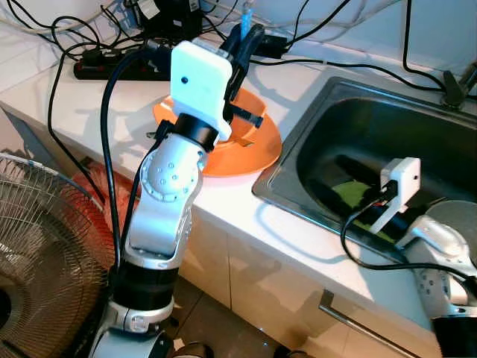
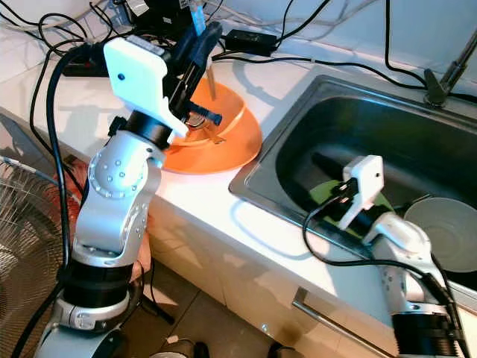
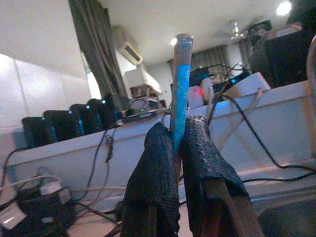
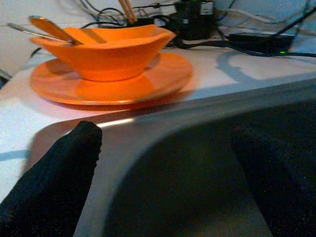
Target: Kitchen organization
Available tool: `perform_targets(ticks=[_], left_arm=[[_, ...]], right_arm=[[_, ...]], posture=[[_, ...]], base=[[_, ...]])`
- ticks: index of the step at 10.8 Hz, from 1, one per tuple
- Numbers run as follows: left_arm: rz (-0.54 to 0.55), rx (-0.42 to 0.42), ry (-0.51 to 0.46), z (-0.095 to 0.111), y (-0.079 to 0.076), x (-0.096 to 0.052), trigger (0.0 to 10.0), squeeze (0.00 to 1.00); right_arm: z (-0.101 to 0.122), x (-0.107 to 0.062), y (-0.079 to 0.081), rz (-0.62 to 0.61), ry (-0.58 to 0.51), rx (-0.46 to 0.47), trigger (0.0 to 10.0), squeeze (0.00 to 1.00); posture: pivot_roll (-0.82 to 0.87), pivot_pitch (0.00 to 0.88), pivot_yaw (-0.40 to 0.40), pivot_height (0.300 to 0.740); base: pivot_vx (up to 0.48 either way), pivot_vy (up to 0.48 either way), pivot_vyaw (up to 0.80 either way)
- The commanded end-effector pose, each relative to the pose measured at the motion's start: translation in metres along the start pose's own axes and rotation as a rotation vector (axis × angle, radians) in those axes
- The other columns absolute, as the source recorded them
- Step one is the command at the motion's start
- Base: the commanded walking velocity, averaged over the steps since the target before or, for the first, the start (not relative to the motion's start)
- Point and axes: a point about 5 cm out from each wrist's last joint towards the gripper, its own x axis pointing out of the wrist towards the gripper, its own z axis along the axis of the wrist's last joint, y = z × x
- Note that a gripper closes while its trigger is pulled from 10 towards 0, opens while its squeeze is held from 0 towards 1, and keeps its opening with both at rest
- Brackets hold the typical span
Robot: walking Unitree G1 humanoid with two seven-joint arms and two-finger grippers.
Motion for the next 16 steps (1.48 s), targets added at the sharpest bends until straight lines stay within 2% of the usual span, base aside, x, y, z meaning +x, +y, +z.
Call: perform_targets(ticks=[1, 2, 3, 4, 6, 7, 10, 16], left_arm=[[-0.008, -0.029, -0.015, 0.003, 0.002, 0.005, 10.0, 0.0], [-0.007, -0.055, -0.02, 0.003, 0.002, 0.006, 10.0, 0.0], [-0.073, -0.102, -0.046, 0.008, -0.005, 0.014, 10.0, 0.0], [-0.124, -0.115, -0.073, 0.016, -0.012, 0.021, 10.0, 0.0], [-0.184, -0.157, -0.101, 0.019, -0.025, 0.026, 10.0, 0.0], [-0.222, -0.227, -0.091, 0.014, -0.033, 0.027, 10.0, 0.0], [-0.227, -0.377, 0.008, -0.019, -0.043, 0.024, 10.0, 0.0], [-0.232, -0.455, 0.088, -0.048, -0.053, 0.019, 10.0, 0.0]], right_arm=[[0.005, -0.004, -0.007, -0.033, -0.007, -0.029, 10.0, 0.0], [0.006, -0.005, -0.008, -0.041, -0.008, -0.032, 10.0, 0.0], [0.006, -0.008, -0.009, -0.043, -0.008, -0.036, 10.0, 0.0], [0.006, -0.008, -0.008, -0.043, -0.009, -0.035, 10.0, 0.0], [0.004, -0.008, -0.006, -0.042, -0.011, -0.032, 10.0, 0.0], [0.006, -0.009, -0.008, -0.055, -0.016, -0.036, 10.0, 0.0], [0.007, -0.016, -0.01, -0.079, -0.012, -0.043, 10.0, 0.0], [0.019, -0.04, -0.02, -0.147, -0.055, -0.042, 10.0, 0.0]], posture=[[0.04, 0.108, 0.038, 0.74], [0.03, 0.106, 0.038, 0.74], [0.02, 0.1, 0.041, 0.74], [0.02, 0.097, 0.043, 0.74], [0.02, 0.092, 0.048, 0.74], [0.01, 0.09, 0.051, 0.74], [-0.01, 0.099, 0.056, 0.74], [-0.03, 0.12, 0.064, 0.74]], base=[[0.0, 0.0, 0.0], [0.0, 0.0, 0.0], [0.0, 0.0, 0.0], [0.0, 0.0, 0.0], [0.0, 0.0, 0.0], [0.0, 0.0, 0.0], [0.0, 0.0, 0.0], [0.0, 0.0, 0.0]])
